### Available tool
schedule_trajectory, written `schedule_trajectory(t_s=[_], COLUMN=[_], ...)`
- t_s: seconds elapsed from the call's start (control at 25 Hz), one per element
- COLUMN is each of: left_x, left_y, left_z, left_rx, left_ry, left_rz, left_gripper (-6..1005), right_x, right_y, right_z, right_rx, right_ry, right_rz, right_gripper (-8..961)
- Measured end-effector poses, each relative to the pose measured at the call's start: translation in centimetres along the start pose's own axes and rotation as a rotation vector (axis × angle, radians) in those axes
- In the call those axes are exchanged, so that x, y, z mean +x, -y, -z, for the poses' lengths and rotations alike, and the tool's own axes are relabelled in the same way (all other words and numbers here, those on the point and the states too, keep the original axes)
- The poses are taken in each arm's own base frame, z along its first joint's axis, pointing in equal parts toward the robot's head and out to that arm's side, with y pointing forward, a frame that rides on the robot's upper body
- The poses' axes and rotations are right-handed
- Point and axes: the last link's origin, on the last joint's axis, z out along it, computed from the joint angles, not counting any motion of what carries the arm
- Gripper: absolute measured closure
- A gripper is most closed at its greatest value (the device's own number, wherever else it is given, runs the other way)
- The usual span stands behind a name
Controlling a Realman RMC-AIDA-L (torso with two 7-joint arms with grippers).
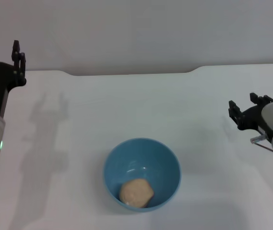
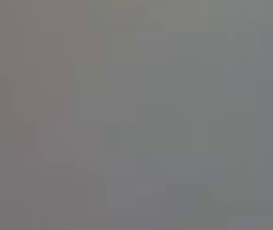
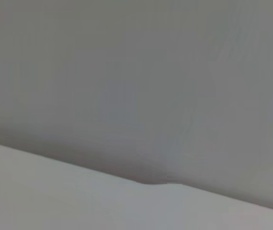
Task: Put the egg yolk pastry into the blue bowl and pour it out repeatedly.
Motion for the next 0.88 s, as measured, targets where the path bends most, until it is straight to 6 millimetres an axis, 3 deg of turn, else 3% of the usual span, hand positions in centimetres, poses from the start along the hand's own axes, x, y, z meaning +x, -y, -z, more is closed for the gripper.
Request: schedule_trajectory(t_s=[0.24,0.48,0.88], left_x=[-1.0,-1.1,-1.6], left_y=[0.4,0.0,-0.3], left_z=[1.5,2.4,3.5], left_rx=[-0.032,-0.068,-0.1], left_ry=[-0.073,-0.101,-0.103], left_rz=[0.004,-0.016,-0.024], left_gripper=[542,542,542], right_x=[0.9,2.0,4.6], right_y=[-1.5,-3.7,-3.1], right_z=[0.4,1.9,3.7], right_rx=[0.018,0.13,0.152], right_ry=[0.032,0.247,0.298], right_rz=[0.046,0.193,0.054], right_gripper=[454,454,454])
